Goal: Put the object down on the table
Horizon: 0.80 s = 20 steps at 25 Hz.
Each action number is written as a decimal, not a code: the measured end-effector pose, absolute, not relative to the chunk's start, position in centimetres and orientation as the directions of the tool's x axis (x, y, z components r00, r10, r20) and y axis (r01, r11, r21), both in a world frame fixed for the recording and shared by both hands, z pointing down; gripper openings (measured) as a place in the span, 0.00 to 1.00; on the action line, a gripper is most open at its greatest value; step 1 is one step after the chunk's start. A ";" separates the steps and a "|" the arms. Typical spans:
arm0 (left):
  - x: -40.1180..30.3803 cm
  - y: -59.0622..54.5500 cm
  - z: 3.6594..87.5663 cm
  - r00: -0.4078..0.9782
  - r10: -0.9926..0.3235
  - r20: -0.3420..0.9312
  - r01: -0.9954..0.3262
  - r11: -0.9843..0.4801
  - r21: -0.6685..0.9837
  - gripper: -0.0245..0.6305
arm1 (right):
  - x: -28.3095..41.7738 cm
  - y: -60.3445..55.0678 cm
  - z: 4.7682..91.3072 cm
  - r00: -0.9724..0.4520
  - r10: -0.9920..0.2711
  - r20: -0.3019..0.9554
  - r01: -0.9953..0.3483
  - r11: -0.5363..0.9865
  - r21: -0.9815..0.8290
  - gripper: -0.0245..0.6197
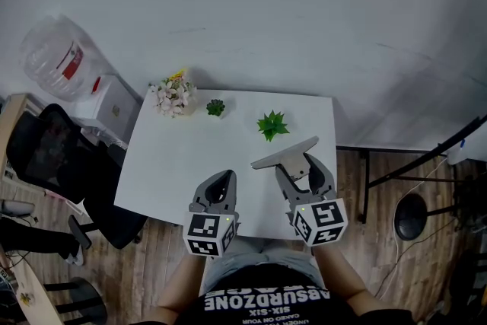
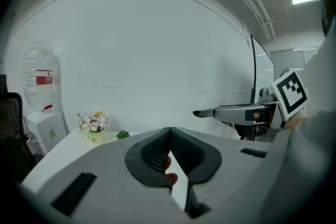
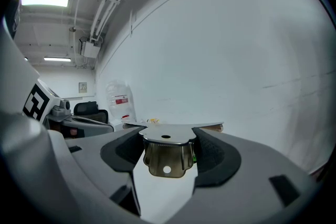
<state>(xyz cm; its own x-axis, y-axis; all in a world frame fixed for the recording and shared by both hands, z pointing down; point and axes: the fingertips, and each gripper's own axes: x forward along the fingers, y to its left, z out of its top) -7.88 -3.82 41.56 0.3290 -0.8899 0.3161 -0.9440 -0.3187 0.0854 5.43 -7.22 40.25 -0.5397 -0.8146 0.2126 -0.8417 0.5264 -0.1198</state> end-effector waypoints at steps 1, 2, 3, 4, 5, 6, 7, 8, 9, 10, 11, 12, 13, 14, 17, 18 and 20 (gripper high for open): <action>-7.8 -4.1 41.6 0.333 -0.888 0.318 -0.943 -0.323 0.086 0.04 | 5.5 -7.5 40.4 -0.538 -0.815 0.216 -0.843 0.525 -0.120 0.48; -7.7 -4.4 41.7 0.337 -0.885 0.321 -0.941 -0.327 0.087 0.04 | 5.5 -7.7 40.6 -0.537 -0.814 0.220 -0.843 0.524 -0.121 0.48; -7.6 -4.6 41.7 0.342 -0.882 0.325 -0.939 -0.332 0.088 0.04 | 5.5 -7.9 40.8 -0.537 -0.813 0.225 -0.843 0.524 -0.122 0.48; -7.5 -4.9 41.9 0.345 -0.879 0.329 -0.938 -0.335 0.089 0.04 | 5.4 -8.1 41.0 -0.537 -0.811 0.231 -0.843 0.523 -0.123 0.48; -7.5 -5.3 42.0 0.348 -0.878 0.330 -0.937 -0.337 0.090 0.04 | 5.4 -8.3 41.2 -0.537 -0.810 0.236 -0.843 0.523 -0.123 0.48; -7.4 -5.7 42.0 0.350 -0.877 0.329 -0.936 -0.339 0.091 0.04 | 5.3 -8.5 41.4 -0.537 -0.808 0.241 -0.843 0.523 -0.124 0.48; -7.4 -6.1 42.0 0.353 -0.876 0.329 -0.935 -0.342 0.091 0.04 | 5.2 -8.8 41.5 -0.536 -0.808 0.244 -0.843 0.522 -0.125 0.48; -7.3 -6.4 42.0 0.357 -0.874 0.331 -0.934 -0.346 0.092 0.04 | 5.2 -9.1 41.5 -0.535 -0.808 0.247 -0.844 0.521 -0.126 0.48; -7.2 -6.7 42.0 0.360 -0.871 0.334 -0.932 -0.350 0.092 0.04 | 5.2 -9.3 41.6 -0.534 -0.808 0.250 -0.845 0.519 -0.127 0.48; -7.2 -6.9 42.2 0.363 -0.869 0.335 -0.931 -0.353 0.093 0.04 | 5.2 -9.4 41.7 -0.533 -0.808 0.253 -0.846 0.518 -0.128 0.48; -7.1 -7.0 42.4 0.365 -0.868 0.337 -0.930 -0.355 0.095 0.04 | 5.2 -9.5 41.9 -0.531 -0.808 0.256 -0.847 0.516 -0.130 0.48; -7.1 -7.2 42.6 0.367 -0.865 0.341 -0.929 -0.357 0.096 0.04 | 5.2 -9.7 42.1 -0.531 -0.807 0.260 -0.847 0.514 -0.132 0.48; -7.1 -7.3 42.9 0.369 -0.863 0.344 -0.929 -0.358 0.096 0.04 | 5.2 -9.8 42.2 -0.530 -0.806 0.263 -0.848 0.514 -0.134 0.48; -7.1 -7.4 43.0 0.369 -0.862 0.347 -0.928 -0.359 0.096 0.04 | 5.1 -10.0 42.4 -0.530 -0.806 0.265 -0.848 0.513 -0.135 0.48; -7.3 -7.9 43.3 0.373 -0.859 0.350 -0.927 -0.360 0.103 0.04 | 4.9 -10.3 42.8 -0.528 -0.805 0.271 -0.849 0.510 -0.137 0.48; -7.4 -7.9 43.4 0.373 -0.859 0.352 -0.927 -0.359 0.106 0.04 | 4.8 -10.4 42.9 -0.527 -0.805 0.273 -0.850 0.509 -0.137 0.48; -7.5 -8.1 43.8 0.373 -0.857 0.357 -0.927 -0.358 0.109 0.04 | 4.7 -10.6 43.3 -0.525 -0.805 0.278 -0.851 0.507 -0.138 0.48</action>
